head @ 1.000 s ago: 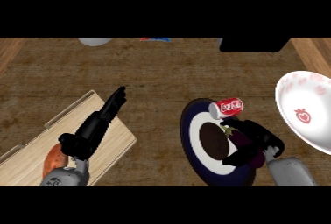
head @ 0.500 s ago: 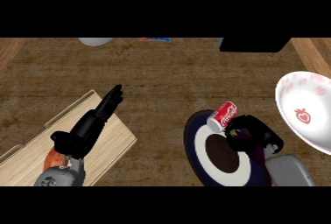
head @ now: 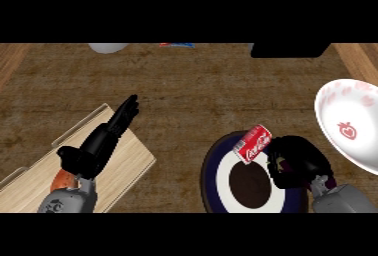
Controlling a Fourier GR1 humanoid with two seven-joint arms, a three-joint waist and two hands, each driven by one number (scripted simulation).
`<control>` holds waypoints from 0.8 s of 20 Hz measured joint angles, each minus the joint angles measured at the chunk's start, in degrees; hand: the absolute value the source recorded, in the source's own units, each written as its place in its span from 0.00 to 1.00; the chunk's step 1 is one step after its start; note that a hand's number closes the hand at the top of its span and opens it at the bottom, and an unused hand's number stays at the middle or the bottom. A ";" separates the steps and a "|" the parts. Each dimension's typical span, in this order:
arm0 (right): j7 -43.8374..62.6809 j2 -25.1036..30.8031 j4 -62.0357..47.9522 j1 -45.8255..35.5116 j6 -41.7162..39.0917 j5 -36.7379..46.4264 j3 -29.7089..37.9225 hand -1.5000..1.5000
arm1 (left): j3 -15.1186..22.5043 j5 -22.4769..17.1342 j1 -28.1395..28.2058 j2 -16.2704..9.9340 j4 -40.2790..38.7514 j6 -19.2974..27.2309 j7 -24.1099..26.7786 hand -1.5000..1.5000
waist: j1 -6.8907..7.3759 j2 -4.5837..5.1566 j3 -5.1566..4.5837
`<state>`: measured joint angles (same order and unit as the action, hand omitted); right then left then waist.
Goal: Pick the eggplant from the plate and place it in the bowl
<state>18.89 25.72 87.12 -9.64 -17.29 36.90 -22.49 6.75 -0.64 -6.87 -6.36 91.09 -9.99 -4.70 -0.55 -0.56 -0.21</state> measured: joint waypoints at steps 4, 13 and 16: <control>1.59 3.52 5.88 1.75 5.72 8.90 -1.52 1.00 | 0.54 0.71 0.15 0.52 0.12 0.52 -0.39 0.50 | -0.31 0.11 0.11; 4.95 3.77 24.94 6.04 16.09 10.12 7.10 1.00 | -0.40 0.35 1.24 -0.15 0.13 -0.17 0.42 0.50 | -0.83 0.18 0.19; 5.12 3.24 29.46 7.13 17.11 5.52 12.58 1.00 | -0.11 0.58 1.07 0.27 0.65 0.05 0.09 0.50 | -0.63 0.25 0.20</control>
<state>24.01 28.96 116.58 -2.51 -0.19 42.42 -9.91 6.63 -0.06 -5.80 -6.09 91.74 -9.94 -4.61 -1.18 -0.31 -0.01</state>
